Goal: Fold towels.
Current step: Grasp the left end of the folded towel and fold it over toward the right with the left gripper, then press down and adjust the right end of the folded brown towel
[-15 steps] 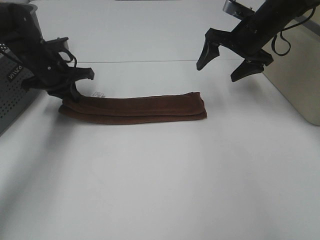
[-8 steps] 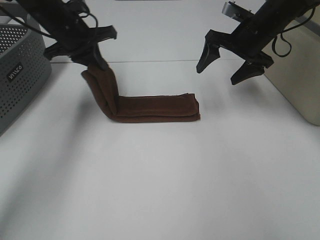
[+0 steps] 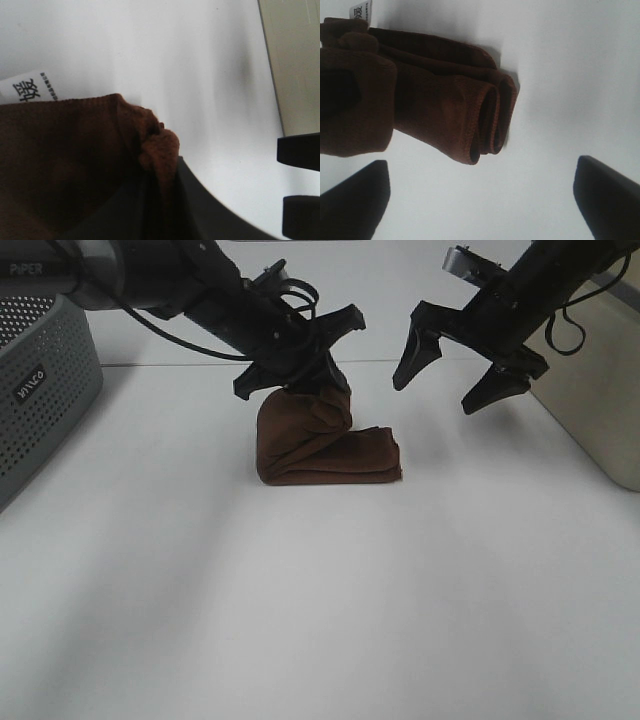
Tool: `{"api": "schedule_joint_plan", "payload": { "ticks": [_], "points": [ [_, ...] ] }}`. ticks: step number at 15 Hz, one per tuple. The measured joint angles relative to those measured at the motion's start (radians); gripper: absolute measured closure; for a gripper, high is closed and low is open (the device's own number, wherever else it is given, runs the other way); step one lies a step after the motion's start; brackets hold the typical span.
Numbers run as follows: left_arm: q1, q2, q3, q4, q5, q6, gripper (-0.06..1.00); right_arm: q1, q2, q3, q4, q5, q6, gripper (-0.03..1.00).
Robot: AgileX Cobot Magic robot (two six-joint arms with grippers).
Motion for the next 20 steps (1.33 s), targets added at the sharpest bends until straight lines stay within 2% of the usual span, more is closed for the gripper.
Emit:
{"api": "schedule_joint_plan", "payload": {
  "ticks": [1,4,5,8,10,12,14,16,18,20],
  "points": [
    [-0.018,0.006,-0.008,-0.012,-0.028,0.000,0.70,0.000,0.000,0.000,0.000,0.003,0.000,0.04],
    [-0.044,0.008,-0.014,-0.066,-0.064,0.000,0.31,0.000,0.000,0.000,0.000,0.006,0.000,0.04],
    [-0.045,0.008,-0.014,-0.073,-0.064,0.000,0.25,0.000,0.000,0.000,0.000,0.006,0.000,0.04],
    [-0.020,0.003,-0.042,-0.063,-0.030,0.011,0.22,0.000,0.000,0.000,0.060,0.006,-0.009,0.04],
    [0.035,-0.022,-0.058,-0.016,0.009,0.050,0.22,0.013,0.000,0.000,0.179,-0.003,-0.076,0.04],
    [0.120,-0.072,-0.058,0.036,0.036,0.074,0.22,0.071,0.007,0.000,0.344,-0.045,-0.169,0.04],
    [0.177,-0.092,-0.064,0.042,0.060,0.074,0.22,0.137,0.055,0.000,0.512,-0.082,-0.276,0.04],
    [0.206,-0.093,-0.064,0.046,0.094,0.074,0.22,0.155,0.091,0.000,0.598,-0.084,-0.318,0.04],
    [0.216,-0.093,-0.064,0.055,0.109,0.074,0.22,0.150,0.148,0.000,0.634,-0.087,-0.333,0.04],
    [0.216,-0.093,-0.064,0.064,0.111,0.074,0.22,0.131,0.185,0.000,0.609,-0.086,-0.332,0.04]
  ]
}}
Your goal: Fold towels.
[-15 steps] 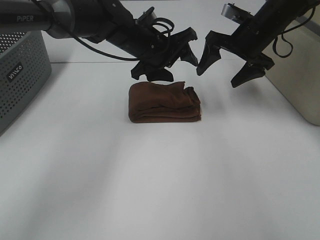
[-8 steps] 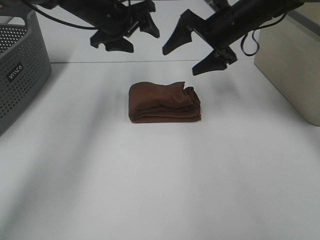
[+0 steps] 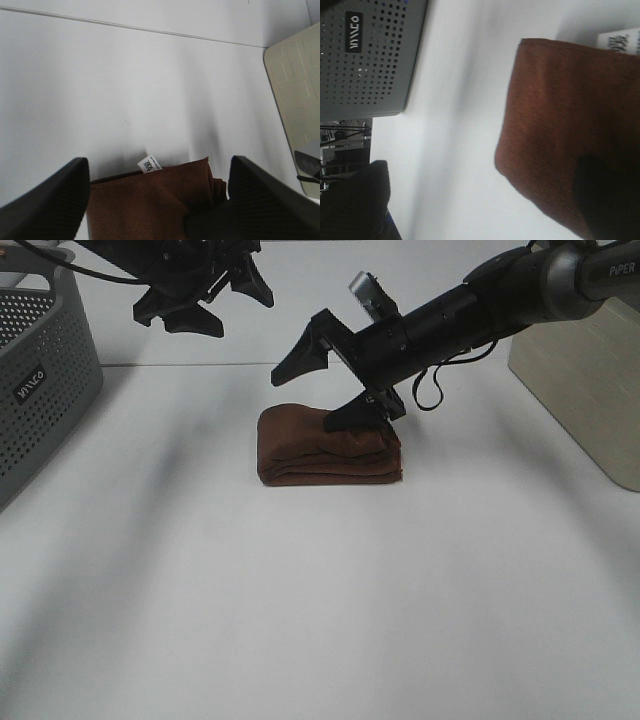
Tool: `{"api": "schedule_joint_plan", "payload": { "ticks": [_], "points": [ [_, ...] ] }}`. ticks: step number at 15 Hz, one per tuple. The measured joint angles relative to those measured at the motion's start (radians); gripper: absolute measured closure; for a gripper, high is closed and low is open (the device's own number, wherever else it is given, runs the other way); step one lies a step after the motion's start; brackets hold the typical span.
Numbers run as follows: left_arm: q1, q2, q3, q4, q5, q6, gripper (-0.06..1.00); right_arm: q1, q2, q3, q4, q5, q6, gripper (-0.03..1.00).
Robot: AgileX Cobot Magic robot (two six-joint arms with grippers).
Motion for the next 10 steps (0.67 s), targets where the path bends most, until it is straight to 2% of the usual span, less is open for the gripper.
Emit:
{"api": "schedule_joint_plan", "payload": {
  "ticks": [7,10],
  "points": [
    [0.000,-0.009,0.000,0.029,0.033,0.012,0.22,-0.055,-0.001,0.000,-0.184,0.016,0.095,0.04],
    [0.000,-0.076,0.000,0.110,0.079,0.033,0.22,-0.057,-0.109,0.000,-0.344,0.034,0.182,0.04]
  ]
}}
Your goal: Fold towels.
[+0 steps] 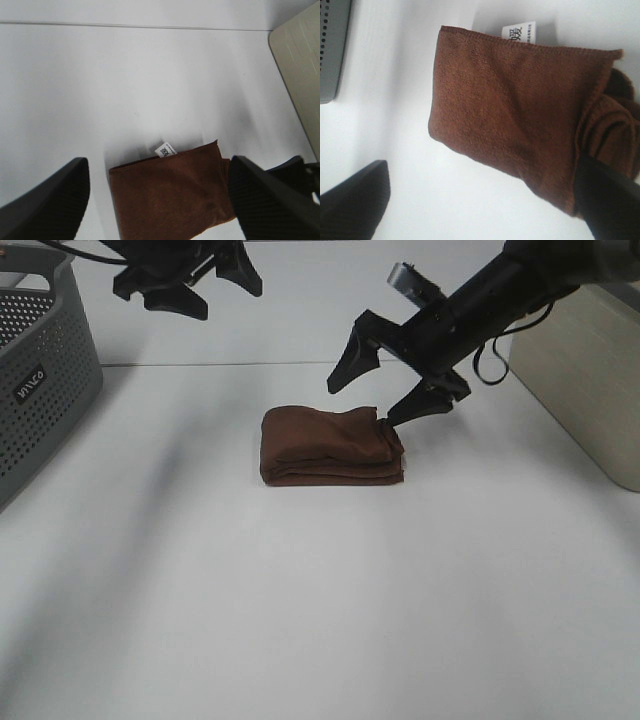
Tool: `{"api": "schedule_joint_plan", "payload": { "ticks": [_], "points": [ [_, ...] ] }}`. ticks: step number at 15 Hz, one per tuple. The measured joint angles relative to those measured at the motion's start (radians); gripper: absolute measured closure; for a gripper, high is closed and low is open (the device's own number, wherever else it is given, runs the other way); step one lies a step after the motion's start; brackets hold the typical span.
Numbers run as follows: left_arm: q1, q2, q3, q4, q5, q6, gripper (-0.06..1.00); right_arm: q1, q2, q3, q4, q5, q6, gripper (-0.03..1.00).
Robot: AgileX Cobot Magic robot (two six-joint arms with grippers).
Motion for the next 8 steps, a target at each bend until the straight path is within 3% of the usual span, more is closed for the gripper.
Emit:
{"api": "schedule_joint_plan", "payload": {
  "ticks": [5,8],
  "points": [
    [0.000,-0.153,0.000,0.252,0.186,0.004,0.21,0.000,-0.223,0.000,-0.311,0.128,0.184,0.04],
    [0.000,-0.214,0.000,0.325,0.304,0.005,0.21,0.000,-0.331,0.001,-0.465,0.206,0.268,0.04]
  ]
}}
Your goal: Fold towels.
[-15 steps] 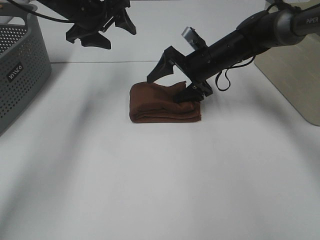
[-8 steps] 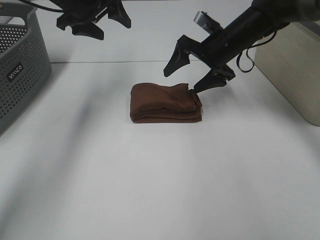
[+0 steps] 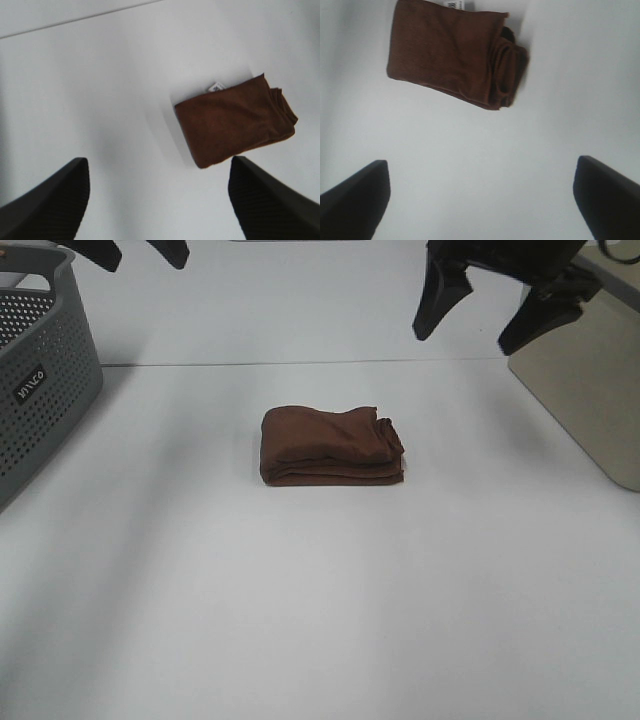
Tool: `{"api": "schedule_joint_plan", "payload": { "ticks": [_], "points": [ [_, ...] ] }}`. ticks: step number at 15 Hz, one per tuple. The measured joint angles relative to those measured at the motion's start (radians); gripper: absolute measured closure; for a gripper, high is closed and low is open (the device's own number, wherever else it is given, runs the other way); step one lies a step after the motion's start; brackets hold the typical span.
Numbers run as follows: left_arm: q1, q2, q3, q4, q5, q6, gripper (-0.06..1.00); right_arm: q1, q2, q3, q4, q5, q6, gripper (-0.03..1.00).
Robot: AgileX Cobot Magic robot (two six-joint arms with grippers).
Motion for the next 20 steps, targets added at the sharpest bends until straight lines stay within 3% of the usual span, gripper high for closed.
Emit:
{"api": "schedule_joint_plan", "payload": {
  "ticks": [1,2,6,9,14,20],
  "points": [
    [0.000,-0.037,0.000,0.062,0.094,0.000,0.21,0.000,-0.093,0.027,-0.113,0.034,0.051,0.04],
    [0.000,-0.055,0.000,0.087,0.107,0.000,0.21,0.000,-0.135,0.053,-0.155,0.036,0.067,0.04],
    [0.000,-0.231,0.152,0.107,0.110,0.000,0.21,0.000,-0.359,0.247,-0.193,0.038,0.073,0.04],
    [0.000,-0.469,0.431,0.116,0.111,0.000,0.21,0.000,-0.576,0.460,-0.206,0.041,0.073,0.04],
    [0.000,-1.034,0.924,0.119,0.113,0.000,0.21,0.000,-1.010,0.851,-0.209,0.047,0.068,0.04],
    [0.000,-1.674,1.319,0.119,0.116,0.085,0.21,0.000,-1.552,1.145,-0.209,0.039,0.000,0.04]
  ]
}}
